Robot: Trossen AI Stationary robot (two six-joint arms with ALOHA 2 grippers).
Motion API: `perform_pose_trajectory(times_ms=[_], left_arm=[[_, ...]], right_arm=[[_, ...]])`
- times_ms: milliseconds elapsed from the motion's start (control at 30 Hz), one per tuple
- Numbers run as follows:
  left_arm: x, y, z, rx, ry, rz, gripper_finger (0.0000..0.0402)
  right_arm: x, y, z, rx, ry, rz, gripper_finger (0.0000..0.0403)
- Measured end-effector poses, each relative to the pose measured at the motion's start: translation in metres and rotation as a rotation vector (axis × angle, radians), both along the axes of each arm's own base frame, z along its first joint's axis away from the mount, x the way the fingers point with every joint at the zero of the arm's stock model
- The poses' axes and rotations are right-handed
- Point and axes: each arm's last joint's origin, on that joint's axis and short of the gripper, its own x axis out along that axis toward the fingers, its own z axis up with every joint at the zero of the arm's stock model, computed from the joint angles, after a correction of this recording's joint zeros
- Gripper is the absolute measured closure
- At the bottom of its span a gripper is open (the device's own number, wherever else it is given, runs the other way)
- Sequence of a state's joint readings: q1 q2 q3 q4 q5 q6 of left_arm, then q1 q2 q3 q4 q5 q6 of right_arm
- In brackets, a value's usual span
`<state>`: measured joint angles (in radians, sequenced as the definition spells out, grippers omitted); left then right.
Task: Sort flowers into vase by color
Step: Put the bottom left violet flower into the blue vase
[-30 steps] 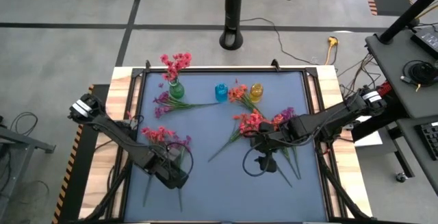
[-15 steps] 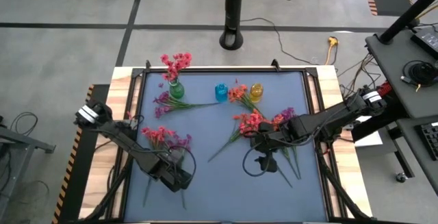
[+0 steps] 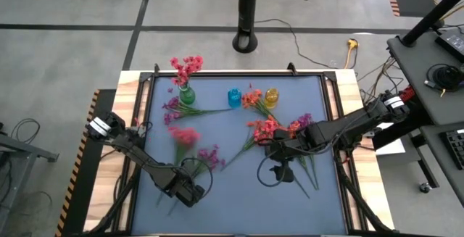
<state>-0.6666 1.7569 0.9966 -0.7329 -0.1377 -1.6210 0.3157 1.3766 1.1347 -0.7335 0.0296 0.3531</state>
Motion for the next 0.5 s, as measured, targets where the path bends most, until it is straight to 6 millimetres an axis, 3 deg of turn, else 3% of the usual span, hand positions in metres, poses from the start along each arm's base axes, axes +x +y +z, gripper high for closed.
perform_pose_trajectory(times_ms=[300, 500], left_arm=[[-0.007, 0.004, 0.013, -0.007, 0.025, -0.039, 0.0399], [-0.021, 0.007, 0.048, -0.067, -0.049, -0.085, 0.0401]], right_arm=[[0.0, 0.0, 0.0, 0.001, -0.006, 0.003, 0.0078], [0.0, 0.0, 0.0, 0.0, -0.005, 0.005, 0.0078]])
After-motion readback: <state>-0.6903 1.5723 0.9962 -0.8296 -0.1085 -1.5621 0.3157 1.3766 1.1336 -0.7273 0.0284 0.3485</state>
